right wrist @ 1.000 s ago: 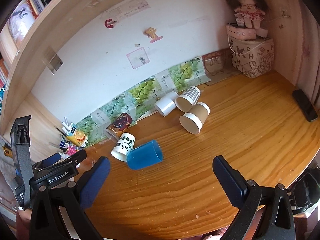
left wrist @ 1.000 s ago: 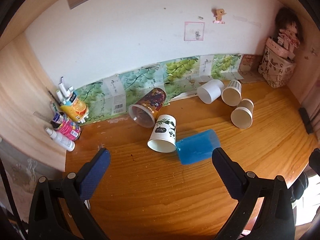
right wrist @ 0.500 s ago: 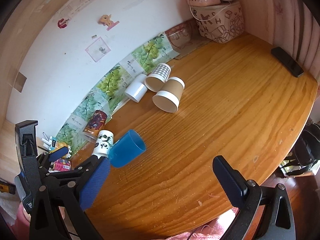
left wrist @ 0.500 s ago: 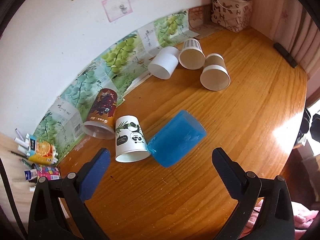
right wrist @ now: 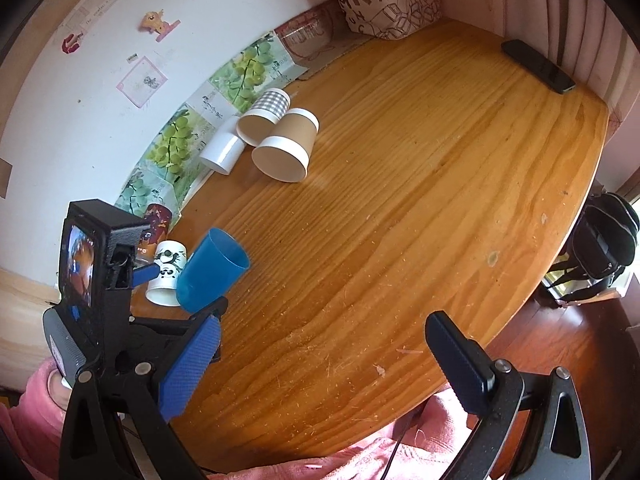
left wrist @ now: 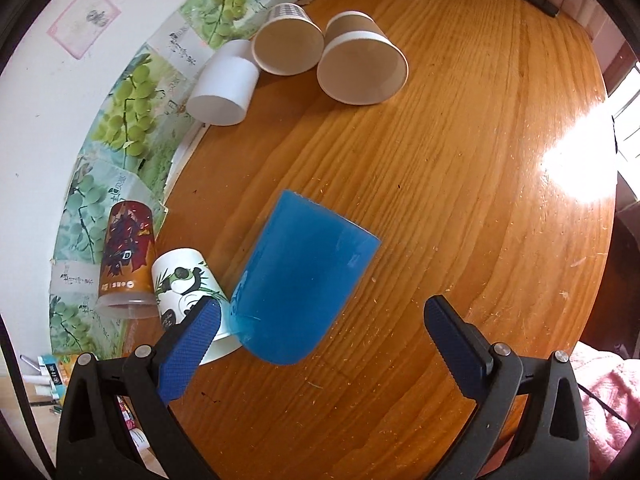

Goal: Flip cup upright

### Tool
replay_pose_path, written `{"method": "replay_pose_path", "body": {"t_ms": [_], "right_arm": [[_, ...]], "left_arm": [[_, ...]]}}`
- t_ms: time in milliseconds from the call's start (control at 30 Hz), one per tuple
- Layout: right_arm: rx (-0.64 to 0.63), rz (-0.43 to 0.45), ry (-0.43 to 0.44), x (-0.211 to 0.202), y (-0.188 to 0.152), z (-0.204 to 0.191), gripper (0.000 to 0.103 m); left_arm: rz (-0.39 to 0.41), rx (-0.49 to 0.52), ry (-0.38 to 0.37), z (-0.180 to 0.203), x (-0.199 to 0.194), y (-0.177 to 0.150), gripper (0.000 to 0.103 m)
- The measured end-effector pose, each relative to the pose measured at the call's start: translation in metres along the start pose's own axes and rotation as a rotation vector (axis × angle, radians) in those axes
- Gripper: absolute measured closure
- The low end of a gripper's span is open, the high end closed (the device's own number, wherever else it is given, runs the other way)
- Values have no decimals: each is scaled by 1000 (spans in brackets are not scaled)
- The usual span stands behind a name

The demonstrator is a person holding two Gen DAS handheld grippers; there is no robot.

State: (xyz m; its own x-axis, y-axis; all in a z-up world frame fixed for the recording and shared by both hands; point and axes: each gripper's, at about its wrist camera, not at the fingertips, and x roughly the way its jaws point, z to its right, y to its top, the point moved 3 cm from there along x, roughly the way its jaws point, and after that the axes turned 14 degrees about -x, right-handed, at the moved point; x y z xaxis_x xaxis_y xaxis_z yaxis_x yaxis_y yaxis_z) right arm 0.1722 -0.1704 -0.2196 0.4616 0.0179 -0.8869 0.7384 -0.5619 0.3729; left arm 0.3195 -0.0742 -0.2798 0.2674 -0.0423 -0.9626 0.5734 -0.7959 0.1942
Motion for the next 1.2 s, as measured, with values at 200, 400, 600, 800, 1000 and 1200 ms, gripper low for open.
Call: {"method": "replay_pose_path", "body": {"t_ms": [200, 400, 600, 800, 1000, 1200], "right_arm": [[16, -15, -19, 3, -6, 6, 0], [64, -26, -28, 8, -11, 15, 0], [86, -27, -29, 9, -14, 19, 0], [101, -32, -38, 7, -15, 23, 0], [137, -29, -45, -4, -20, 31, 0], [150, -18, -73, -17, -26, 37, 0]], "left_arm": [[-37, 19, 16, 2, 22, 8, 2], [-76, 15, 16, 2, 34, 15, 2], [-70, 8, 35, -4, 42, 21, 2], [-71, 1, 39, -10, 48, 27, 2], [-84, -8, 48, -16, 55, 31, 2], [-92, -17, 55, -24, 66, 39, 2]]}}
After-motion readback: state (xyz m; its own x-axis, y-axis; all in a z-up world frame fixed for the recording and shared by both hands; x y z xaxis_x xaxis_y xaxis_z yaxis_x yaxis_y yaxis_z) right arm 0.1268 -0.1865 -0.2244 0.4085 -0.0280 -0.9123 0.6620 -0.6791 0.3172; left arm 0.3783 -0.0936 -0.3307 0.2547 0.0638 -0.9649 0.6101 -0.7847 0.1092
